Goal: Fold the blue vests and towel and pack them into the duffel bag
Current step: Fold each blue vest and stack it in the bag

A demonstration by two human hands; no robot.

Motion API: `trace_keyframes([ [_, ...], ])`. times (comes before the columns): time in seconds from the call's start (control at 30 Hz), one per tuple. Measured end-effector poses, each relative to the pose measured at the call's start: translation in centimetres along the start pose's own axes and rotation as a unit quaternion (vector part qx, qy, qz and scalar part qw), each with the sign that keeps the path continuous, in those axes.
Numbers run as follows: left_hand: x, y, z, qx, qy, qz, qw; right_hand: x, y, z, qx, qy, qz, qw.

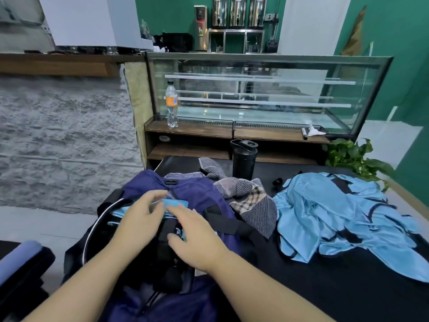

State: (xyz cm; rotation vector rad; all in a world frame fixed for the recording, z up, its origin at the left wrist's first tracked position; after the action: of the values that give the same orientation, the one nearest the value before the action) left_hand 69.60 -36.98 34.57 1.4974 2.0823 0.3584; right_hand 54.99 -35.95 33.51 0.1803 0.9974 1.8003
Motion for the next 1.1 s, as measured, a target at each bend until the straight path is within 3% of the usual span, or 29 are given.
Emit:
trace_keyframes([
  [0.17,4.2,-5.1,-3.4,0.163,-0.036,-0.039,0.985,4.8,3.0,-2.9,-0.01,0.009,-0.059,0.998],
  [0.3,6.4,-9.4,-5.5,0.211,-0.023,-0.027,0.977,9.1,5.1,-7.2,0.019,-0.01,-0.13,0.991],
  [0.6,12.7,-19.6,-6.0,0.299,0.051,0.029,0.952,18.9,9.8,-17.6,0.123,-0.169,-0.247,0.946],
  [0.73,14.1,-21.7,-4.2,0.283,0.063,0.047,0.956,19.9,11.1,-19.4,0.069,-0.251,-0.328,0.908],
  [0.87,14.4,-22.2,-3.3,0.211,-0.007,0.056,0.976,18.5,12.2,-20.9,0.064,-0.285,-0.362,0.885],
  [1.1,14.9,-22.7,-3.8,0.036,-0.195,0.043,0.979,15.1,13.6,-24.0,0.17,-0.213,-0.357,0.893],
])
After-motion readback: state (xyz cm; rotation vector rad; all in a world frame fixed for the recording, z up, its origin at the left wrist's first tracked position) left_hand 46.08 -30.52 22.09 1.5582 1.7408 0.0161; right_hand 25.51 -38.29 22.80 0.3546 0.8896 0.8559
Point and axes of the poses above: each hand's wrist, its own x-axis away from the middle knuckle, its own y-axis out of the back of the hand, z = x × y, the point moved 2 cm from there along -x, towards the middle knuckle, and after that the axes turned 3 degrees about -z, right-handed, at the moved point
